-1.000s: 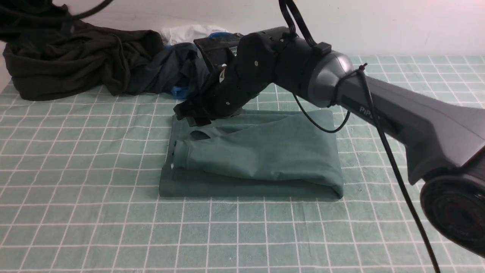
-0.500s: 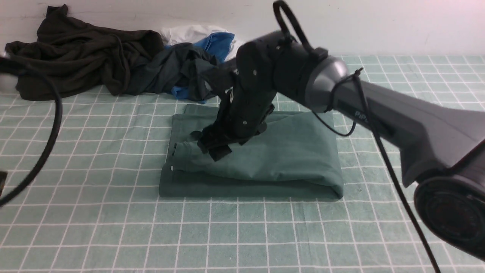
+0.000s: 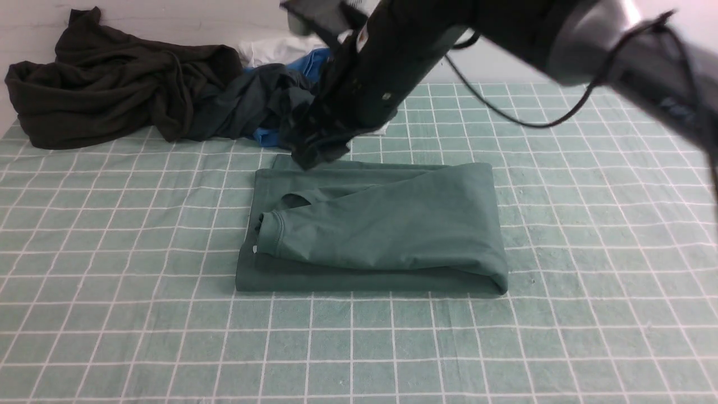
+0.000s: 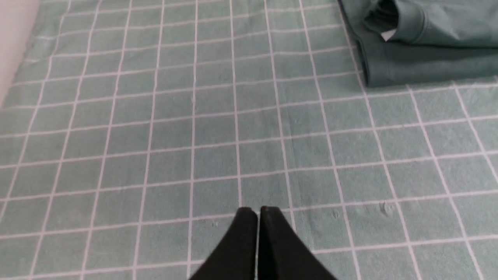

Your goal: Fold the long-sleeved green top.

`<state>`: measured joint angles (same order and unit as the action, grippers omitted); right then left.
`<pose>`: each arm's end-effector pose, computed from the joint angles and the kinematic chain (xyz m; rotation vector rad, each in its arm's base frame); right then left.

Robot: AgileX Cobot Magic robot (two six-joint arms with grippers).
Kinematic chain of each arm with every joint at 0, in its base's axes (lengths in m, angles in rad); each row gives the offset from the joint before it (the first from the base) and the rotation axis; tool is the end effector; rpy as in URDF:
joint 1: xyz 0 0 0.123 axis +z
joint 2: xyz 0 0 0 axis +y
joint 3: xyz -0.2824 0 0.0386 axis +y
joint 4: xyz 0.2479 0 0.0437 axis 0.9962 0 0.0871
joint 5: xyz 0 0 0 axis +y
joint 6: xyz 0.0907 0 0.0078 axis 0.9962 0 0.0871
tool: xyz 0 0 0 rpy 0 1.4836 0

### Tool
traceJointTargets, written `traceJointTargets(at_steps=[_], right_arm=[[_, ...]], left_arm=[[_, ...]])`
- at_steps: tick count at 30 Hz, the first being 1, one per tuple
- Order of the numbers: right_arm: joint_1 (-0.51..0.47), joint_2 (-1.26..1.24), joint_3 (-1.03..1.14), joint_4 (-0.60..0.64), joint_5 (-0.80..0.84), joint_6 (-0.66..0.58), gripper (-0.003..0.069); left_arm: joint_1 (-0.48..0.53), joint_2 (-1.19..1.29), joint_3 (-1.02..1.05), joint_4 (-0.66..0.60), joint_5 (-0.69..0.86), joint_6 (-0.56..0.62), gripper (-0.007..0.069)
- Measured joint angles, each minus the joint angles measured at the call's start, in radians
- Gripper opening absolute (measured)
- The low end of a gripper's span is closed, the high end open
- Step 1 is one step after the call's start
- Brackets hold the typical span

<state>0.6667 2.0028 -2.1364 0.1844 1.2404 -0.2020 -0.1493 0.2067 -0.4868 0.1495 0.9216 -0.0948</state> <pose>0.3363 0.2848 0.3634 -1.0896 2.3816 0.4151 0.0360 0.0055 0.2820 0.0831 2.1139 0.0347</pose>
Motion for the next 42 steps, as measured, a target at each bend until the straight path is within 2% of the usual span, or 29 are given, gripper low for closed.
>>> traceJointTargets(at_steps=[4,8,14,20,29,42], right_arm=[[-0.018,-0.158,0.11,-0.001,0.007,-0.017,0.0337],[-0.057,-0.351,0.328,-0.002,-0.026,-0.018,0.0248],[-0.093,-0.654,0.669,-0.005,-0.209,0.007,0.0132],[-0.097,-0.979,0.949,-0.005,-0.401,0.012,0.0055],[-0.098,-1.27,1.204,-0.005,-0.469,0.023,0.0016],[-0.098,-1.345,1.253,-0.007,-0.384,0.046,-0.0011]], left_arm=[[0.0,-0.074,0.003,0.0,-0.005,0.005,-0.0003],[0.0,-0.102,0.003,0.0,-0.006,0.006,-0.0003],[0.0,-0.104,0.004,0.0,-0.006,0.006,-0.0003],[0.0,-0.104,0.004,0.0,-0.006,0.004,-0.0003],[0.0,-0.104,0.004,0.0,-0.006,0.004,-0.0003],[0.0,-0.104,0.004,-0.001,-0.006,0.004,-0.0003]])
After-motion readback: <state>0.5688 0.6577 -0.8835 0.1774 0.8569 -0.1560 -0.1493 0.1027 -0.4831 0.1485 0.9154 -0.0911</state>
